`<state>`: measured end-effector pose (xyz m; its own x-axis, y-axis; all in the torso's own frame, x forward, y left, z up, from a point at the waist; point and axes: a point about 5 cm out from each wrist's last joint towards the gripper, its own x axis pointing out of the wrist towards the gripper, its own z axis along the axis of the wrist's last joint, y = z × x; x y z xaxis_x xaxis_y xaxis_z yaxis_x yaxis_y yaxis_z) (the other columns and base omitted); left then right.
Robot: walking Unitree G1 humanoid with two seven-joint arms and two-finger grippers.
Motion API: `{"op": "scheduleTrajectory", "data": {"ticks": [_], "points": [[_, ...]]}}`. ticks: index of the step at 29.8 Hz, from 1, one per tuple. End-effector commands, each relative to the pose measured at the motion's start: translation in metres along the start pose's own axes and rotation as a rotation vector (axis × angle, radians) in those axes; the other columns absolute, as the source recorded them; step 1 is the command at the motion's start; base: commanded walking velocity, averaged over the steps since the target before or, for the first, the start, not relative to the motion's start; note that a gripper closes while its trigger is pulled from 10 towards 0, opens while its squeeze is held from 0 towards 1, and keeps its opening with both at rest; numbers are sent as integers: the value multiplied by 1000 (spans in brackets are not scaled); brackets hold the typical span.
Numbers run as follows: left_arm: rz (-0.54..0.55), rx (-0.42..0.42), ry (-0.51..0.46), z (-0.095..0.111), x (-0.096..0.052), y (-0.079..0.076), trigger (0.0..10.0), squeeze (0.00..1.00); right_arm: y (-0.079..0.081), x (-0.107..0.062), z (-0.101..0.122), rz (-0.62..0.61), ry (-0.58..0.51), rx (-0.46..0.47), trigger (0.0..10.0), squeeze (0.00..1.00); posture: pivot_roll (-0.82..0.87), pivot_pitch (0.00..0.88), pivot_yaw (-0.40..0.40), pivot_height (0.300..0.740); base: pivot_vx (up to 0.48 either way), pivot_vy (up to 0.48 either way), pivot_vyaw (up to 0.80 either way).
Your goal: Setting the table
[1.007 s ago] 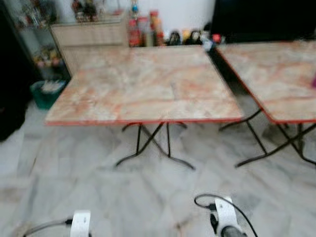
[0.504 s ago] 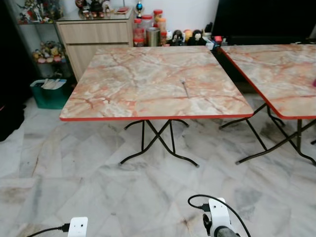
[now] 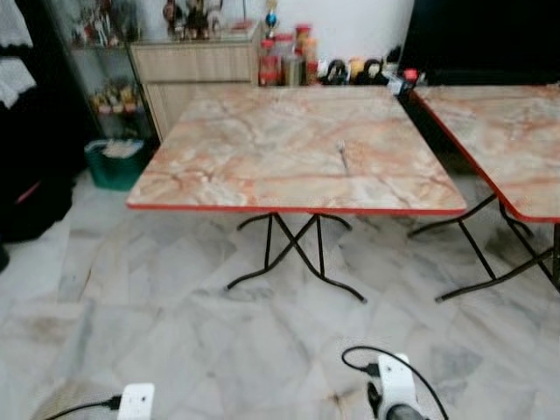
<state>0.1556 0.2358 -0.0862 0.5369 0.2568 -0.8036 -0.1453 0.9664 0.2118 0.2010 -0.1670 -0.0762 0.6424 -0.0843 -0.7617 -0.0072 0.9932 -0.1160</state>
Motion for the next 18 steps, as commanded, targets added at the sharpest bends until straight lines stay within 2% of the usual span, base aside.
{"op": "scheduleTrajectory", "data": {"ticks": [1, 18], "points": [[-5, -13, -25, 8, 1, -3, 10000, 0, -7, 0, -2, -18, 1, 6, 10000, 0, 41, 0, 20, 740, 454, 0, 0], [-7, -23, -29, 11, 2, -4, 10000, 0, -8, 1, 4, -22, -10, 8, 10000, 0, 34, 0, 18, 740, 371, 0, 0]]}}
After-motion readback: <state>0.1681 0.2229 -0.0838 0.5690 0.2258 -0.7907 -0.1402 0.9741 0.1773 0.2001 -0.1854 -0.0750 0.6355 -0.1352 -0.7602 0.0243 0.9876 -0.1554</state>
